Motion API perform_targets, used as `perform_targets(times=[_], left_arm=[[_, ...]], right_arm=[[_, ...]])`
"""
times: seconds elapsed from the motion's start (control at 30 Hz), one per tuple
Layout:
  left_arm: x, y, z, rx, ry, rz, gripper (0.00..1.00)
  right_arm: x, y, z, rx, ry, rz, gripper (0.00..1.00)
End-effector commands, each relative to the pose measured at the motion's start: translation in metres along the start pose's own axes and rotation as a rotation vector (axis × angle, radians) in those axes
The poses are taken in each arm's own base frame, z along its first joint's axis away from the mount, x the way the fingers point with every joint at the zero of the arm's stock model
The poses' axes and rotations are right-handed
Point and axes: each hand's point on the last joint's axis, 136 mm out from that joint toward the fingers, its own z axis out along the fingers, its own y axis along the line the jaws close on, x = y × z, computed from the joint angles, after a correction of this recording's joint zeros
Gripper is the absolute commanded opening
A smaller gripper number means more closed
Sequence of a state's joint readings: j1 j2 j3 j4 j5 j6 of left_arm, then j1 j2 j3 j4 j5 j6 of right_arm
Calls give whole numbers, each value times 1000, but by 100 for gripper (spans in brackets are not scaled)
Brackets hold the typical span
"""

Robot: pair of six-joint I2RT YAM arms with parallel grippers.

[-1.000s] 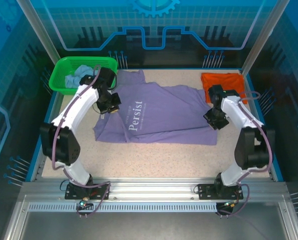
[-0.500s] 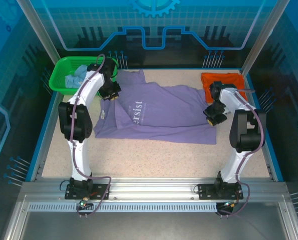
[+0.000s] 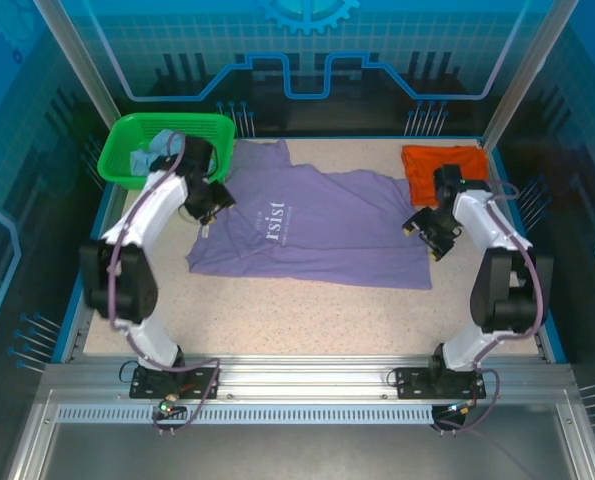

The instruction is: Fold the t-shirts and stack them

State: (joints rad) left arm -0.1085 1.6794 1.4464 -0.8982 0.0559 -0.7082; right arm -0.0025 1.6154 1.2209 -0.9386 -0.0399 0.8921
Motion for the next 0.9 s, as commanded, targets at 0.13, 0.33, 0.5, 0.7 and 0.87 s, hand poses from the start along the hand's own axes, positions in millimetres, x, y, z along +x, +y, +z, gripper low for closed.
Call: perform_targets(times=[0.13,0.33,0.5,0.7,0.87], left_arm=[[49,2,43,105,116,-7,15],[58,34,95,-71,145,76,8],[73,87,112,-225,143,61,11],[103,116,98,-250,173,35,16],[132,141,75,-263,210,18,17]], right_arm=[[86,47,41,-110,111,-230,46],[109,68,75,-39,173,-295,38],[127,49,101,56,239,-270,42],[148,19,104,152,259,-303,50],[172,-13,106,207,317,-331,52]])
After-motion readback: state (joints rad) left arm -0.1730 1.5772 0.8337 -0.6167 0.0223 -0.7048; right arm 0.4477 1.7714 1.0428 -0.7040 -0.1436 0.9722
